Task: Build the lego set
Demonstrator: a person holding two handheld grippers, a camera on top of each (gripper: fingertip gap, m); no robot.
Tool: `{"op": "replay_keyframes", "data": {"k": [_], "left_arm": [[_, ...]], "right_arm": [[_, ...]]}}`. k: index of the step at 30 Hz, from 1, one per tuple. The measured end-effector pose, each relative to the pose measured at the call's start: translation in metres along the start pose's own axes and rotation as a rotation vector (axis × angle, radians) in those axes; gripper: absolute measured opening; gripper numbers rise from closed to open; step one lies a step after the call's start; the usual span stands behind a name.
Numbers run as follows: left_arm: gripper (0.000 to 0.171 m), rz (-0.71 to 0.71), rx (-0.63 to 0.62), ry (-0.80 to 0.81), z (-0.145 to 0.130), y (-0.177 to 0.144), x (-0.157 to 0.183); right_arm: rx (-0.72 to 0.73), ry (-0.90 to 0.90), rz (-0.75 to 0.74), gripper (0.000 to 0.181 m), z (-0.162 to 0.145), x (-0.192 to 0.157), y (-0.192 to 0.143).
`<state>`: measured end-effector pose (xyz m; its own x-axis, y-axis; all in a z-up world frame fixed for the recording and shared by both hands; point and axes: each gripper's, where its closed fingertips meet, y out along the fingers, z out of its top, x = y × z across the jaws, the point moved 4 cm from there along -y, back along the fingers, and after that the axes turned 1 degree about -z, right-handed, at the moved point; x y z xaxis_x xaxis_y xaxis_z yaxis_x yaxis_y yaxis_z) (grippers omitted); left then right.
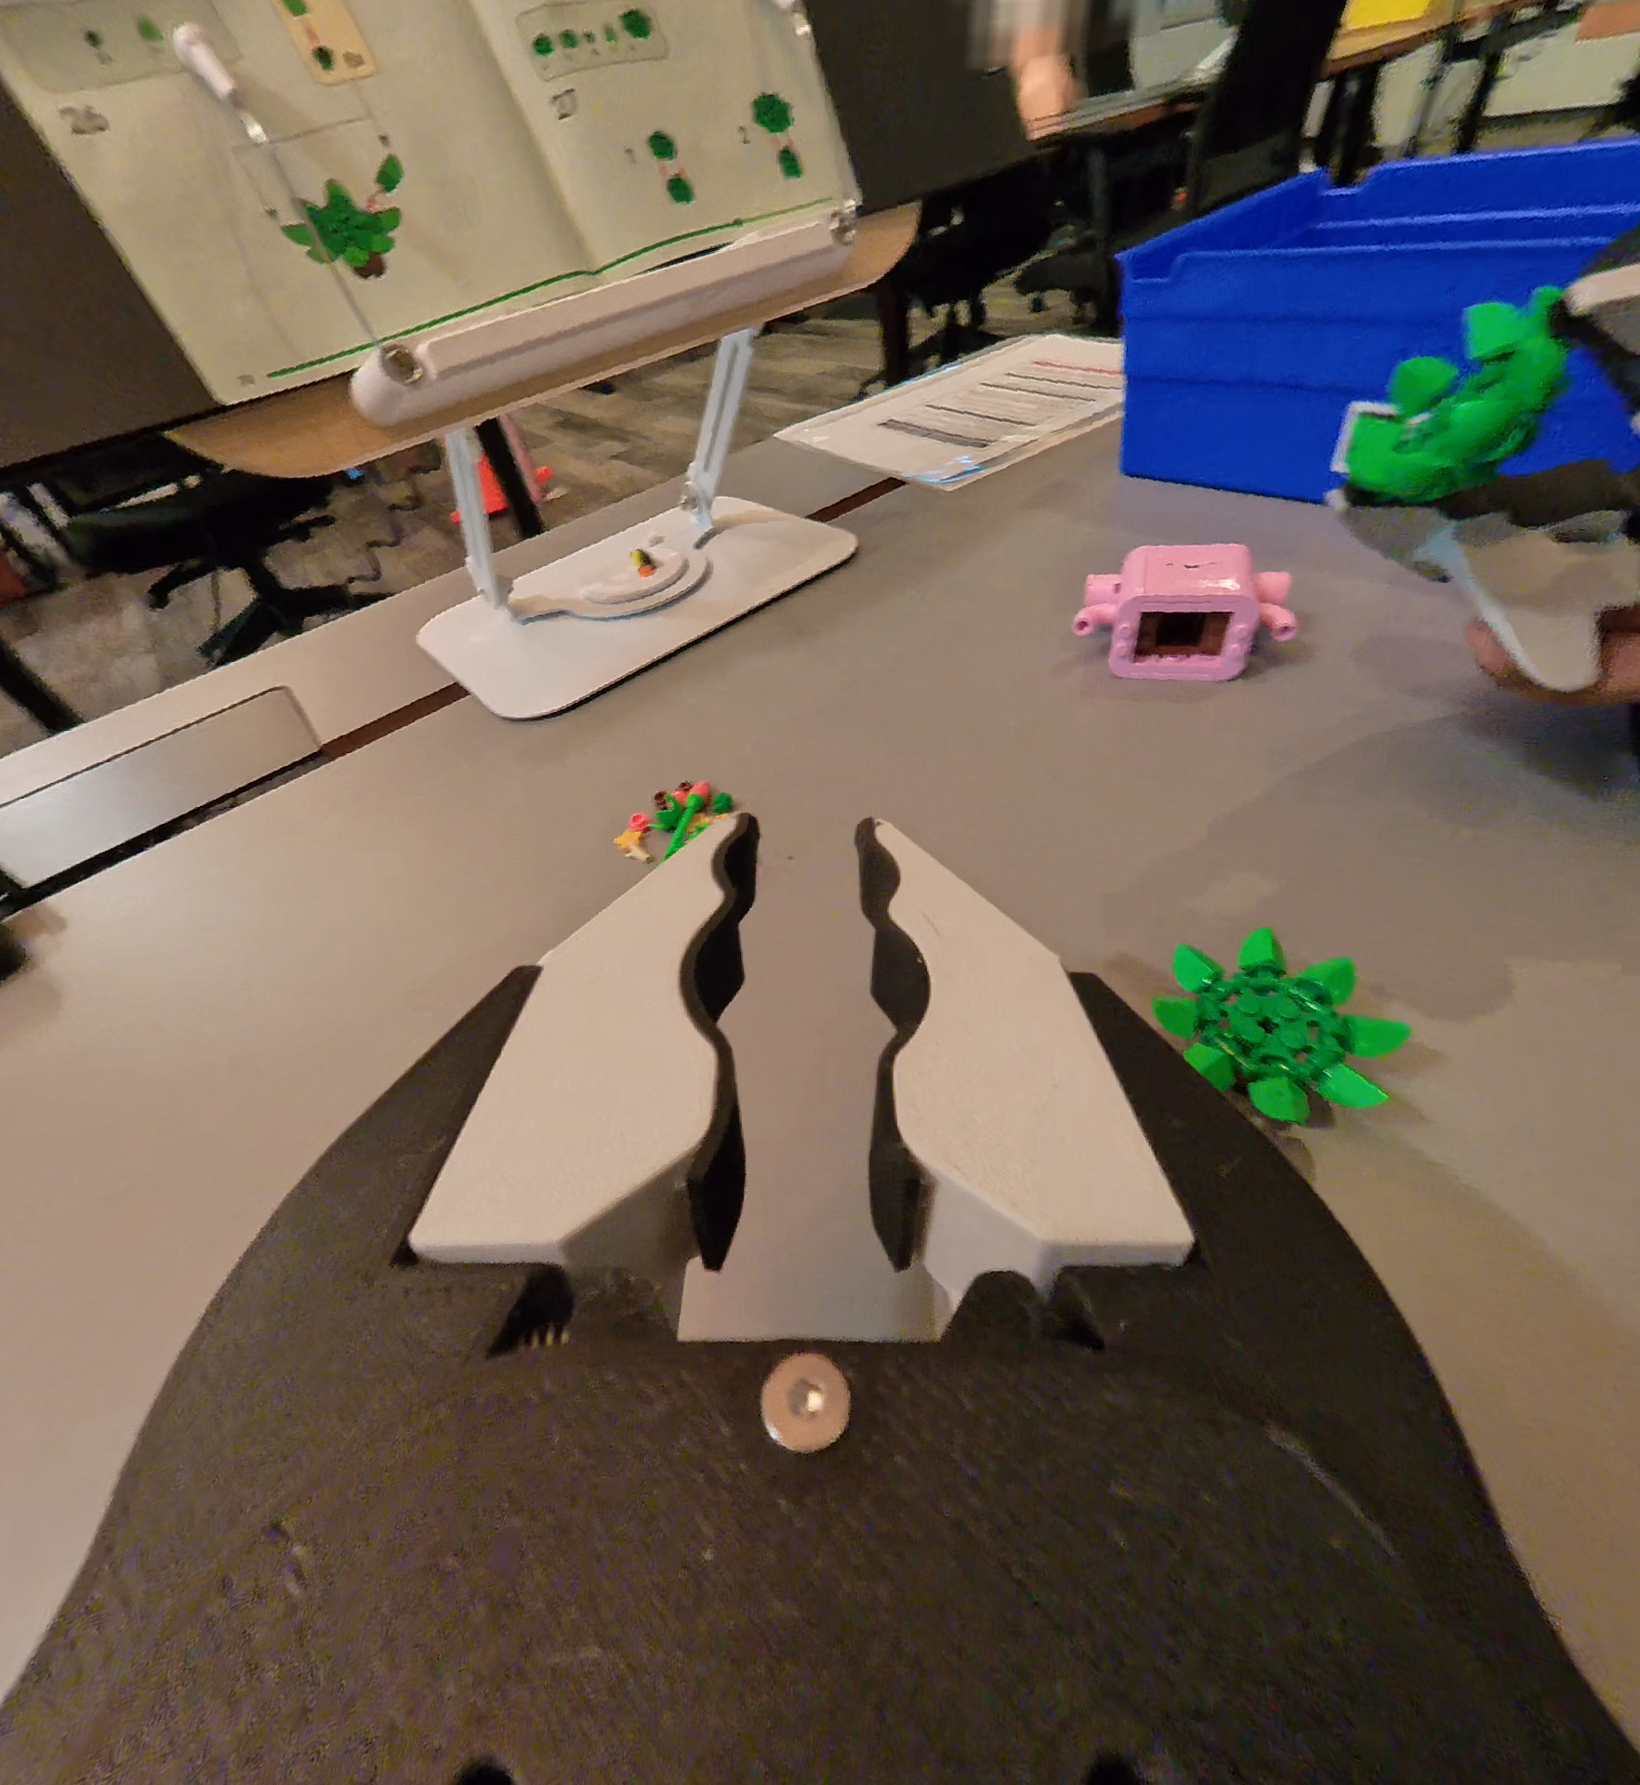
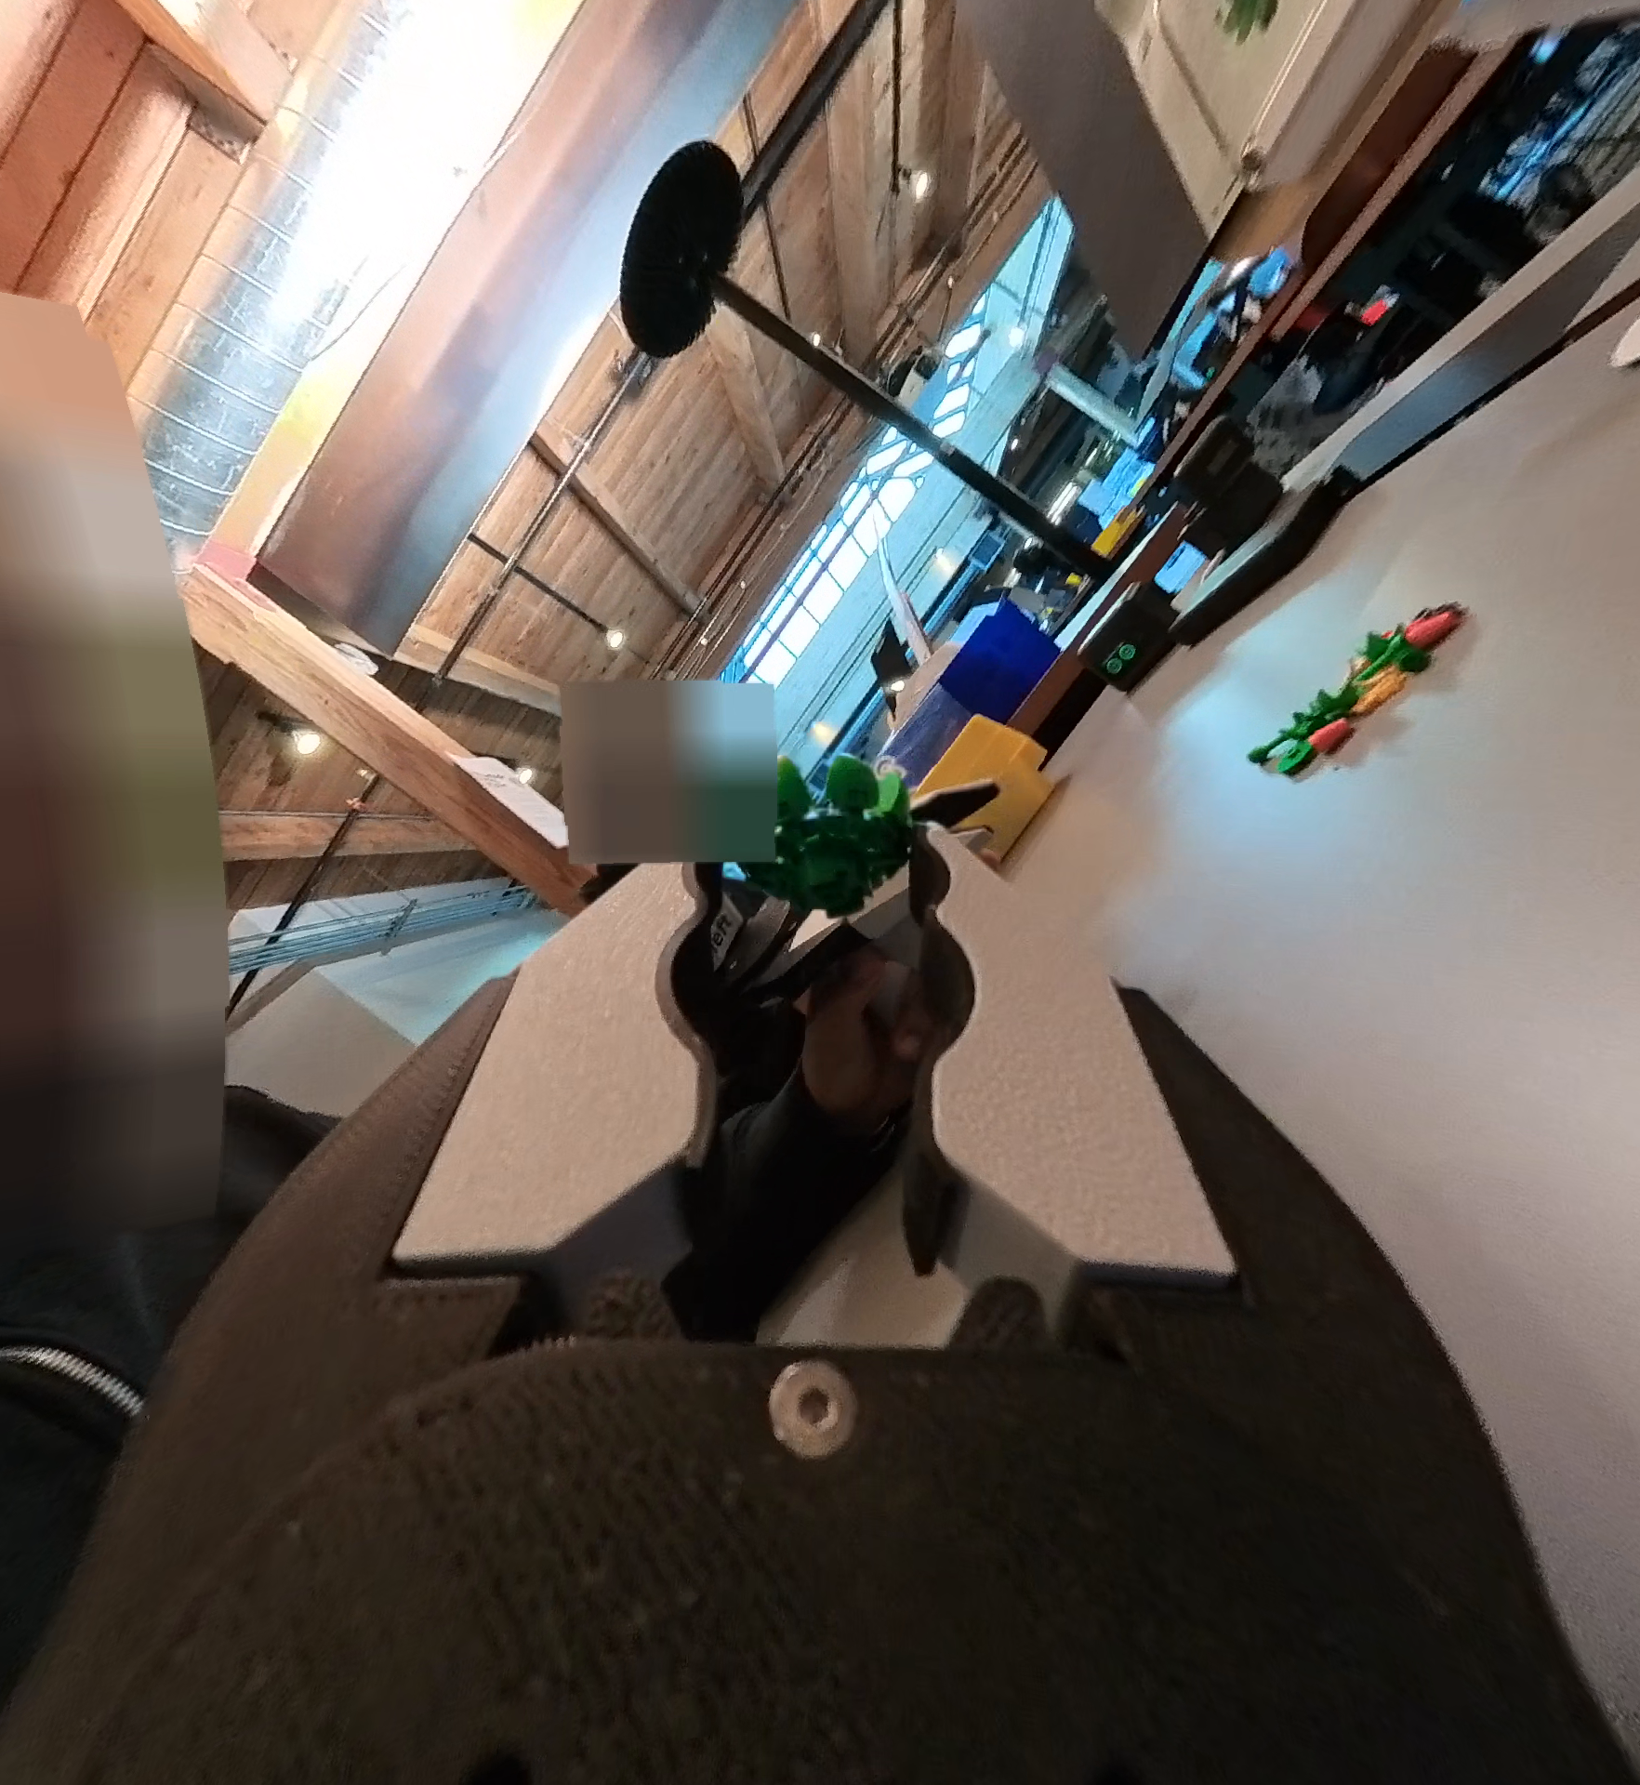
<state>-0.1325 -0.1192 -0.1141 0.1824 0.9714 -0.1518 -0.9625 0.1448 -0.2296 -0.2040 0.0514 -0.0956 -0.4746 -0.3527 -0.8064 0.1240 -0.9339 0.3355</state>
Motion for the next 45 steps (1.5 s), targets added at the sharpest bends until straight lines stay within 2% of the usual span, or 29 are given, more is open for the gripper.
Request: {"op": "replay_keyframes", "data": {"k": [3,5,7,10,15,22,28,35,42,45], "left_arm": [[0.029,-0.073,0.048,0.078,0.005,-0.003,0.017],[0.023,-0.181,0.09,0.161,0.01,-0.004,0.044],[0.027,-0.267,0.096,0.26,0.013,-0.004,0.073],[0.039,-0.277,0.146,0.344,0.024,-0.006,0.099],[0.042,-0.308,0.163,0.325,0.033,-0.009,0.113],[0.013,-0.286,0.155,0.319,0.031,-0.008,0.11],[0.012,-0.306,0.188,0.203,0.035,-0.01,0.104],[0.012,-0.339,0.219,-0.023,0.038,-0.011,0.087],[0.012,-0.42,0.301,-0.304,0.045,-0.015,0.073],[0.012,-0.42,0.306,-0.348,0.044,-0.015,0.067]], "right_arm": [[-0.065,0.023,0.011,0.037,-0.011,0.0,0.006],[-0.105,0.025,0.013,0.037,-0.017,0.0,0.01],[-0.138,0.029,0.02,0.037,-0.022,-0.001,0.012],[-0.181,0.054,0.035,0.037,-0.029,-0.002,0.016],[-0.262,0.02,0.013,0.037,-0.043,-0.003,0.022],[-0.284,0.013,0.01,0.037,-0.047,-0.003,0.023],[-0.26,0.018,0.013,0.045,-0.044,-0.002,0.023],[-0.255,0.017,0.016,0.045,-0.044,-0.003,0.023],[-0.242,-0.012,-0.002,0.046,-0.043,-0.003,0.023],[-0.243,-0.016,-0.004,0.046,-0.043,-0.002,0.024]]}}
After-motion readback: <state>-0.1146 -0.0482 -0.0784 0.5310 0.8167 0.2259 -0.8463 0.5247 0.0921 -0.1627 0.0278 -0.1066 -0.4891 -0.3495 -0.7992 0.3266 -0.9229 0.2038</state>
